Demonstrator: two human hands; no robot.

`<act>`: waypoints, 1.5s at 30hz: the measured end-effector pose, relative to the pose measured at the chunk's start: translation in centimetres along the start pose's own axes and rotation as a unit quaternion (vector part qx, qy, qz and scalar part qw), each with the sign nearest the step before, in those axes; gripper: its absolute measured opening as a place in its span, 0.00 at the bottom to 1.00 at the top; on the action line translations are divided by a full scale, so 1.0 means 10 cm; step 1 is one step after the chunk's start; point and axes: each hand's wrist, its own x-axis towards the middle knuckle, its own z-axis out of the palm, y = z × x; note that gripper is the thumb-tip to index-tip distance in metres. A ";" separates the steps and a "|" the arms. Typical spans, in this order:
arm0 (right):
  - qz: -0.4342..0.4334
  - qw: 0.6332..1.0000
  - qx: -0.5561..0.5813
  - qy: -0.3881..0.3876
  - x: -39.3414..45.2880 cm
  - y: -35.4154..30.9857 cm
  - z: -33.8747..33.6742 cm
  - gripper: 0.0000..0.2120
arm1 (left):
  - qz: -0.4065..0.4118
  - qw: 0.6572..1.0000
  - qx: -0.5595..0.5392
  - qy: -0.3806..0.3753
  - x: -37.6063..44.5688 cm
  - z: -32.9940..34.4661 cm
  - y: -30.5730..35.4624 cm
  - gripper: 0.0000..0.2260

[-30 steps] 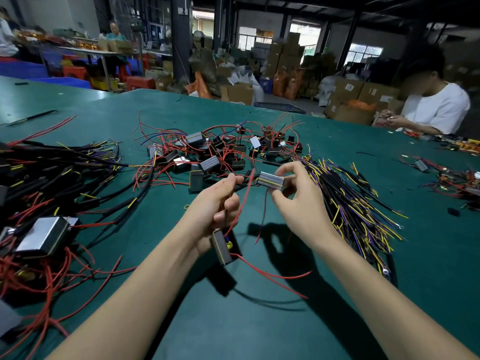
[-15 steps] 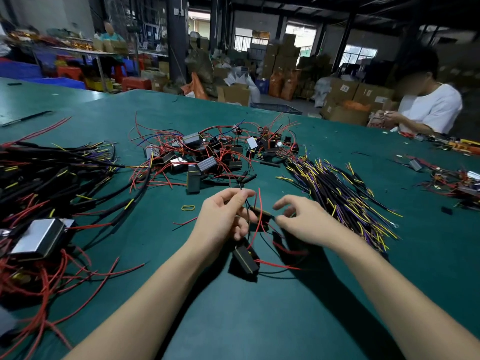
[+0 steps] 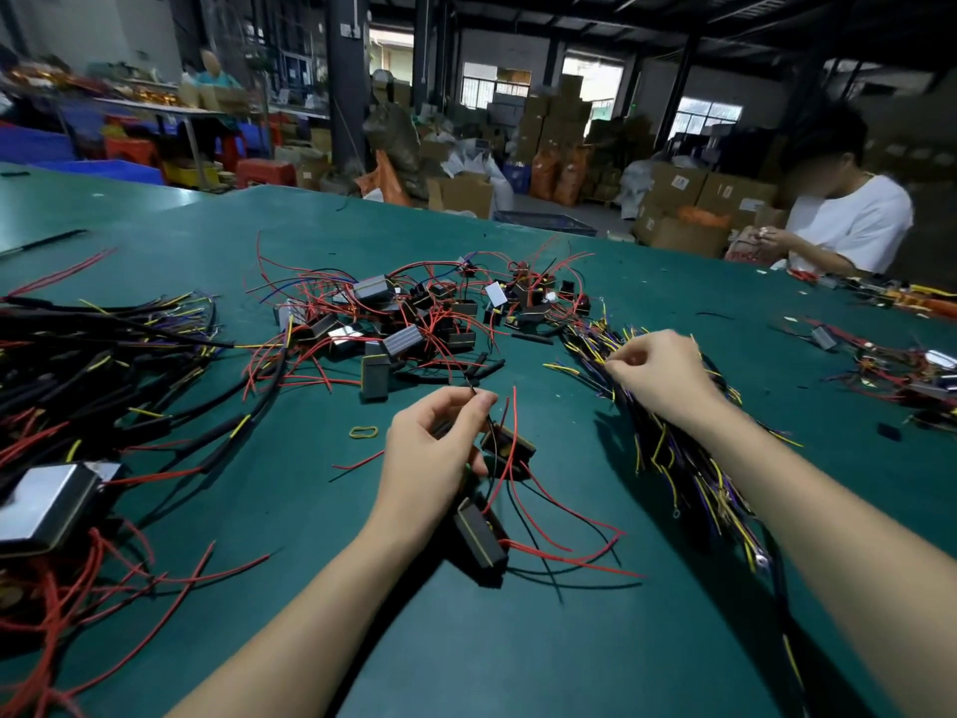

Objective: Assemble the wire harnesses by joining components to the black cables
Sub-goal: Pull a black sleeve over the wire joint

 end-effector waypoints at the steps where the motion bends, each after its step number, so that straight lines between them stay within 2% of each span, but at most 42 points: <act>1: -0.018 1.000 -0.006 -0.020 0.04 -0.05 0.09 0.07 | 0.000 1.000 0.000 0.007 0.00 0.00 -0.01 0.06; 5: -0.120 0.991 -0.003 -0.064 0.19 -0.33 0.41 0.07 | -0.001 0.999 0.009 0.041 0.03 -0.01 -0.05 0.06; 7: -0.193 0.976 -0.064 -0.074 0.26 -0.45 0.55 0.08 | -0.006 0.998 0.007 0.055 0.06 -0.02 -0.08 0.06; 10: -0.296 0.935 -0.182 -0.068 0.36 -0.61 0.74 0.11 | 0.000 0.997 0.010 0.072 0.09 -0.05 -0.10 0.06; 16: -0.352 0.887 -0.291 -0.071 0.42 -0.75 0.97 0.10 | 0.016 0.996 0.002 0.085 0.15 -0.09 -0.11 0.06; 19: -0.383 0.876 -0.288 -0.058 0.36 -0.71 0.93 0.08 | 0.035 0.996 -0.026 0.079 0.14 -0.06 -0.05 0.06; 21: -0.349 0.901 -0.251 -0.047 0.28 -0.63 0.83 0.07 | 0.044 0.996 -0.042 0.069 0.12 -0.05 -0.01 0.06; 23: -0.284 0.942 -0.175 -0.027 0.15 -0.55 0.70 0.05 | 0.040 0.995 -0.067 0.060 0.10 -0.03 0.01 0.05; 25: -0.173 0.984 0.034 0.007 -0.03 -0.50 0.54 0.02 | 0.043 0.995 -0.067 0.053 0.06 0.01 0.03 0.05; 26: -0.099 0.976 0.194 0.021 -0.13 -0.51 0.44 0.02 | 0.049 0.996 -0.060 0.049 0.04 0.03 0.05 0.05; 27: -0.036 0.932 0.360 0.034 -0.23 -0.53 0.31 0.05 | 0.057 0.996 -0.053 0.045 0.02 0.05 0.06 0.06; 28: 0.003 0.869 0.493 0.035 -0.33 -0.55 0.16 0.07 | 0.066 0.996 -0.045 0.044 -0.01 0.07 0.06 0.07; 30: 0.026 0.760 0.649 0.007 -0.54 -0.59 -0.08 0.07 | 0.091 0.994 -0.006 0.052 -0.05 0.11 0.05 0.07; 31: 0.021 0.733 0.680 -0.015 -0.63 -0.61 -0.17 0.06 | 0.111 0.992 0.030 0.057 -0.07 0.13 0.04 0.06; 32: 0.012 0.724 0.688 -0.039 -0.71 -0.64 -0.22 0.06 | 0.133 0.987 0.071 0.060 -0.08 0.14 0.03 0.06; 36: 0.021 0.752 0.654 -0.086 -0.89 -0.71 -0.22 0.04 | 0.191 0.965 0.164 0.069 -0.12 0.12 0.00 0.04; 40: 0.024 0.772 0.629 -0.088 -0.91 -0.70 -0.16 0.03 | 0.213 0.957 0.183 0.069 -0.13 0.10 0.00 0.03; 45: 0.022 0.787 0.613 -0.061 -0.91 -0.68 -0.12 0.04 | 0.199 0.961 0.180 0.072 -0.11 0.11 -0.01 0.03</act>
